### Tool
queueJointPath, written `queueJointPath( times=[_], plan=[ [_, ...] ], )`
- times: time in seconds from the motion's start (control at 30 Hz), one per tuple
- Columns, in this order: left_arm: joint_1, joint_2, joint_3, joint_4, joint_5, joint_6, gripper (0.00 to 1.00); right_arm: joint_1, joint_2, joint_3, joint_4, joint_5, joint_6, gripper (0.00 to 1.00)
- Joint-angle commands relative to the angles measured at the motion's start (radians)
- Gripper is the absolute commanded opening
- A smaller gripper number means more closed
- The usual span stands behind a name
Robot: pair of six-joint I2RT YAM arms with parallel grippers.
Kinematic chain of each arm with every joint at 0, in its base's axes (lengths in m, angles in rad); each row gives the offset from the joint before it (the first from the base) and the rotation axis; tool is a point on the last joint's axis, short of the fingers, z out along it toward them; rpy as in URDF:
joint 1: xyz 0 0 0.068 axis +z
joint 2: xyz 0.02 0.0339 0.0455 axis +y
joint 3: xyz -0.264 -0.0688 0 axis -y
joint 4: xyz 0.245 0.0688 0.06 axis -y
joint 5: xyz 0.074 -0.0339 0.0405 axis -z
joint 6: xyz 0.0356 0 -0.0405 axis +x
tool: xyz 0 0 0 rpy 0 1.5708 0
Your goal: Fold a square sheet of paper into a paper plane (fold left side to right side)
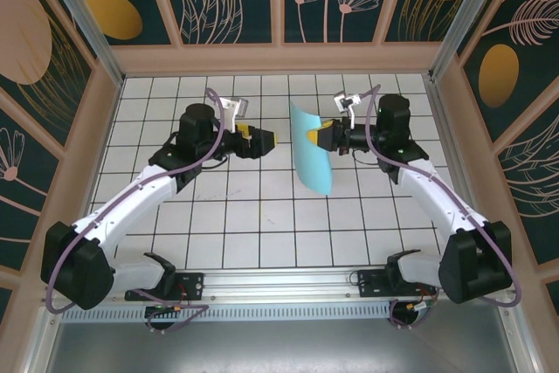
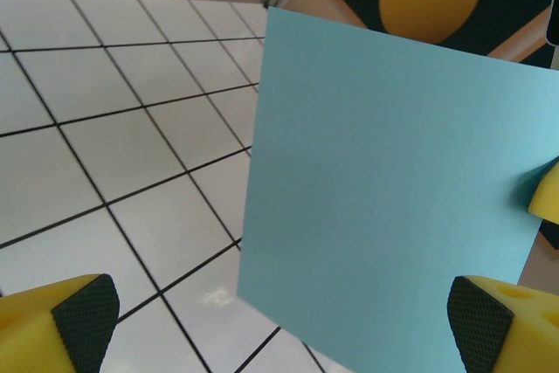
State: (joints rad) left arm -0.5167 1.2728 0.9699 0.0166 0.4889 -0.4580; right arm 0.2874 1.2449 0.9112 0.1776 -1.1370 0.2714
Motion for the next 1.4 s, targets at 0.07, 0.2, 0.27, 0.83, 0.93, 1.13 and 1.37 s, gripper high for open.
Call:
queueJointPath(
  times=[0.07,0.2,0.27,0.83,0.93,1.13,1.37],
  plan=[
    [0.029,-0.031,-0.014,0.177,0.182,0.033,0.98,-0.007,-0.060,0.104,-0.094,-0.109,-0.070,0.21],
    [0.029,-0.068,-0.020,0.189,0.256,0.070,0.99,-0.007,-0.093,0.169,-0.159,-0.131,-0.100,0.20],
    [0.029,-0.079,-0.009,0.165,0.266,0.091,0.98,-0.006,-0.110,0.201,-0.185,-0.143,-0.111,0.20],
    [0.029,-0.016,0.030,0.216,0.514,0.076,0.50,0.001,-0.132,0.204,-0.199,-0.118,-0.127,0.20],
    [0.029,-0.022,0.020,0.200,0.497,0.086,0.30,-0.009,-0.127,0.198,-0.217,-0.084,-0.144,0.21],
    [0.029,-0.028,-0.040,0.196,0.454,0.059,0.00,-0.047,-0.093,0.183,-0.283,0.045,-0.151,0.25],
    [0.029,0.036,-0.144,0.169,0.387,-0.044,0.00,-0.112,-0.041,0.130,-0.418,0.406,-0.122,0.58]
  ],
)
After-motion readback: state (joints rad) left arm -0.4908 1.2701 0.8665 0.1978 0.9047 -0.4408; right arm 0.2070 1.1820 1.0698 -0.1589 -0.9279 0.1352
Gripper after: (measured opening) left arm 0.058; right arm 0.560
